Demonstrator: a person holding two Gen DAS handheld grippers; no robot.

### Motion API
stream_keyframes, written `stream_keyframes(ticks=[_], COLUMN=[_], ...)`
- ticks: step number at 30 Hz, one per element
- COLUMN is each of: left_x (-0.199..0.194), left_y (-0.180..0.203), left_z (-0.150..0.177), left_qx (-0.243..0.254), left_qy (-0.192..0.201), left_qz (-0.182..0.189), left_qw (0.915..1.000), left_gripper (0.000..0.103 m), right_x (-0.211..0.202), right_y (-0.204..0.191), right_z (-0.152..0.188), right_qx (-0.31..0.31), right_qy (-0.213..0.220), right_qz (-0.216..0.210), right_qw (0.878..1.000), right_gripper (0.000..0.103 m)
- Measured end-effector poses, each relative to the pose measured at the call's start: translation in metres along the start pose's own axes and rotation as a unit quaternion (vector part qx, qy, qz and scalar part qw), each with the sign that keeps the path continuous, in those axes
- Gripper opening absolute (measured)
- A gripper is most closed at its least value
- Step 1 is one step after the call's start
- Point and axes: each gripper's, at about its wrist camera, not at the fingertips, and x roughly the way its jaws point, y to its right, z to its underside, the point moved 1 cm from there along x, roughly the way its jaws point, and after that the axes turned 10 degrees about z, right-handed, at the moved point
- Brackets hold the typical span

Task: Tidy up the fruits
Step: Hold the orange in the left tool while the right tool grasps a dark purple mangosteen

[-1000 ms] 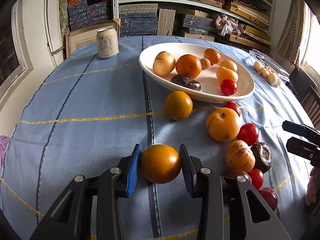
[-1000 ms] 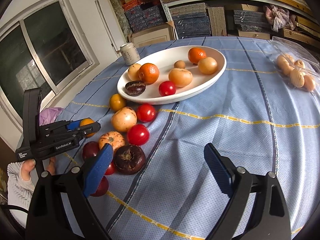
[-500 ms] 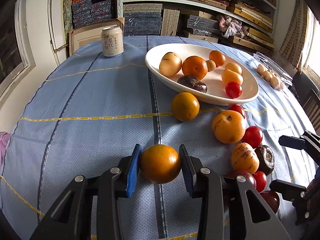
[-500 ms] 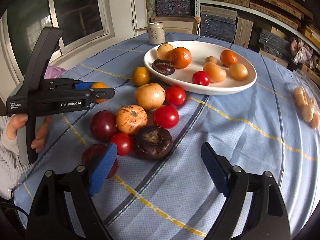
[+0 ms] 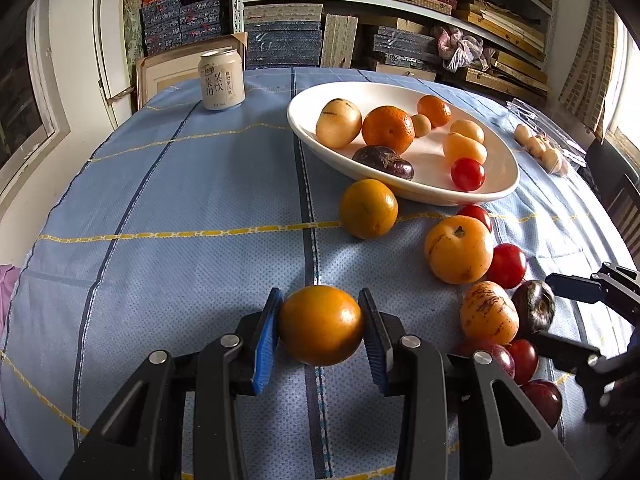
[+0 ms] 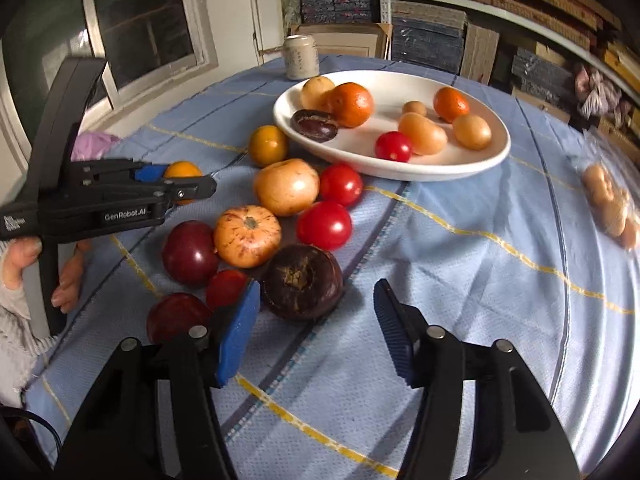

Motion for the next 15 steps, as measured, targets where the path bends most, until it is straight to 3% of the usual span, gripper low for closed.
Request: stream_keyframes(ticks=[4,15], left_x=[0.0016,-0.0001], left_y=[-0.0006,0.0001], left_z=[-0.0008,0.0013], left_qx=[-0.003,0.001], left_qy=[-0.003,-0.004], left_qz=[0.002,0.001], left_qw=[1.0,1.0], left_gripper=[0.039,0.039], right_x=[0.0053,-0.0013], right_y=[-0.0127,-0.0045], right_z=[-0.0052,-0.0008], right_qx=[-0.024,-0.006], right_qy=[-0.002,0.008], right_qz=[0.015,0.01], right_qw=[1.0,1.0], right_gripper=[0.044,0.044])
